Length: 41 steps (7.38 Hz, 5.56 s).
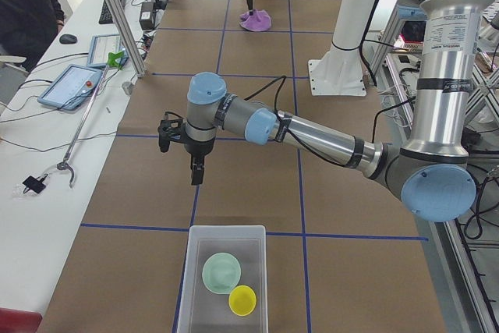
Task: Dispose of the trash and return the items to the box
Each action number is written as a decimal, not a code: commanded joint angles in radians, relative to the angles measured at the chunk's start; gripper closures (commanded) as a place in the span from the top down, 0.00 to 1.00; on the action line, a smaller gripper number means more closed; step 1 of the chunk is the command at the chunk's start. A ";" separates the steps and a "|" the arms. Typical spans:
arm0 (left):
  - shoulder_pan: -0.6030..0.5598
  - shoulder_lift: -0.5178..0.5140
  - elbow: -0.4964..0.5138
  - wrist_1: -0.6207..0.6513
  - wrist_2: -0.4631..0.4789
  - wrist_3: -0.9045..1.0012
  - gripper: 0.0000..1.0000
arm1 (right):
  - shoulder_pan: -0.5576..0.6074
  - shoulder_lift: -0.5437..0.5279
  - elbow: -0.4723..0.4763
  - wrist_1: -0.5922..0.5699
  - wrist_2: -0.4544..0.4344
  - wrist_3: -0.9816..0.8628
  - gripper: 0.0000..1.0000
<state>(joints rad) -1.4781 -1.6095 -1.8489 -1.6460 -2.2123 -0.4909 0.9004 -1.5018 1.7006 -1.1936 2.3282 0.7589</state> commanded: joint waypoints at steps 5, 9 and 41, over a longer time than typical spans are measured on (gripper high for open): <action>0.002 -0.001 -0.006 0.005 -0.004 0.000 0.99 | 0.073 -0.004 0.106 -0.015 -0.024 0.017 0.00; 0.010 -0.026 -0.010 0.011 -0.013 -0.020 0.99 | 0.381 -0.164 0.215 -0.017 0.049 -0.004 0.00; -0.133 0.089 0.172 -0.006 -0.145 0.279 0.99 | 0.695 -0.211 0.070 -0.442 0.043 -0.716 1.00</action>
<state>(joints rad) -1.6091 -1.5281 -1.7056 -1.6477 -2.3600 -0.2253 1.5956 -1.6567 1.7744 -1.6463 2.3881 0.0785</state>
